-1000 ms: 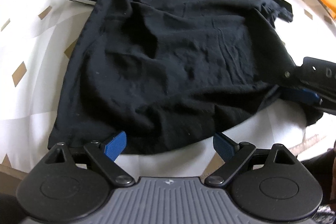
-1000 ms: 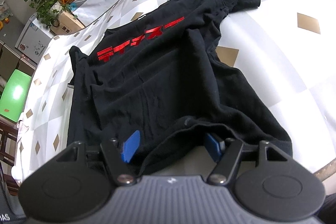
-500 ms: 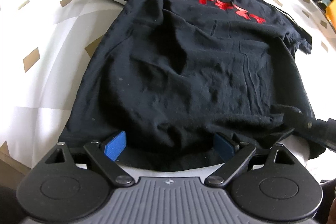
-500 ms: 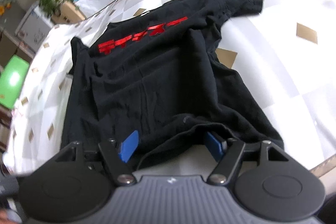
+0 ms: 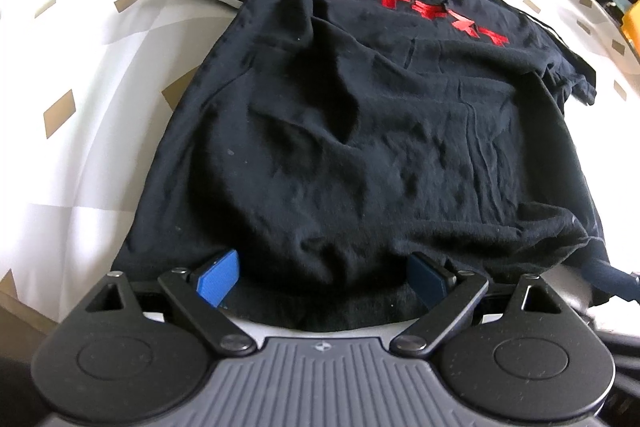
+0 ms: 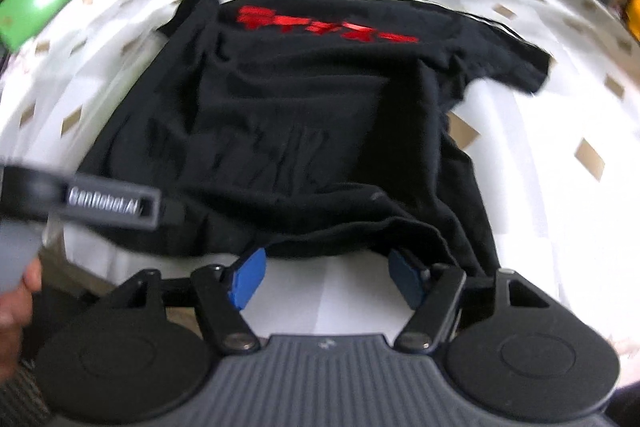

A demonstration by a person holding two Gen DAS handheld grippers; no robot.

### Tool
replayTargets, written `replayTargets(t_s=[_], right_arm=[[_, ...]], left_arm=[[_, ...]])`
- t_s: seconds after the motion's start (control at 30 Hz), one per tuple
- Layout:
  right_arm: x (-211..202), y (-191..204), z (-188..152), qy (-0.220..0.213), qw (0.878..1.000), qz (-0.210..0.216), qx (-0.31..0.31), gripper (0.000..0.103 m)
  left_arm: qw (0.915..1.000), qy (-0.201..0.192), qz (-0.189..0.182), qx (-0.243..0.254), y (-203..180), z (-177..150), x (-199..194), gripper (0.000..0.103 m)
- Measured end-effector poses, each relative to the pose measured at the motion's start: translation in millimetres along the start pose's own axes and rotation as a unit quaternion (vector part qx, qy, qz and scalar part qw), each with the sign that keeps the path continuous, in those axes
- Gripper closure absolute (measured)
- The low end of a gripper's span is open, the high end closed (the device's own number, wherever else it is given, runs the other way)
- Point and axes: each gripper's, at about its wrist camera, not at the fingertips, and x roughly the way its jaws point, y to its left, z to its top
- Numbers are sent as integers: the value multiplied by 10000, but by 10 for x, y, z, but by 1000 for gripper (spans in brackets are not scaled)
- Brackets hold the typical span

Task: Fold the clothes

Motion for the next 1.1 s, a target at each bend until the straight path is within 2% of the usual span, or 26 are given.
replayTargets(t_s=[0.2, 0.33, 0.57, 0.73, 0.87, 1.1], right_arm=[[101, 105, -30, 153, 9993, -64, -323, 44], [157, 158, -54, 204, 9983, -189, -514, 43], [200, 196, -13, -25, 9984, -325, -472, 42], [165, 165, 65, -239, 9989, -313, -239, 43], [143, 93, 134, -396, 9990, -212, 44, 42], [220, -16, 219, -376, 9982, -37, 473, 42]], left_arm=[[9998, 7, -83, -167, 44, 23, -1, 12], [9999, 28, -129, -58, 115, 33, -6, 12], [9995, 30, -218, -218, 155, 39, -11, 12], [9991, 27, -255, -339, 207, 42, -79, 12], [9997, -122, -163, -135, 189, 39, -196, 12], [9994, 5, -145, 308, 113, -22, -275, 12]])
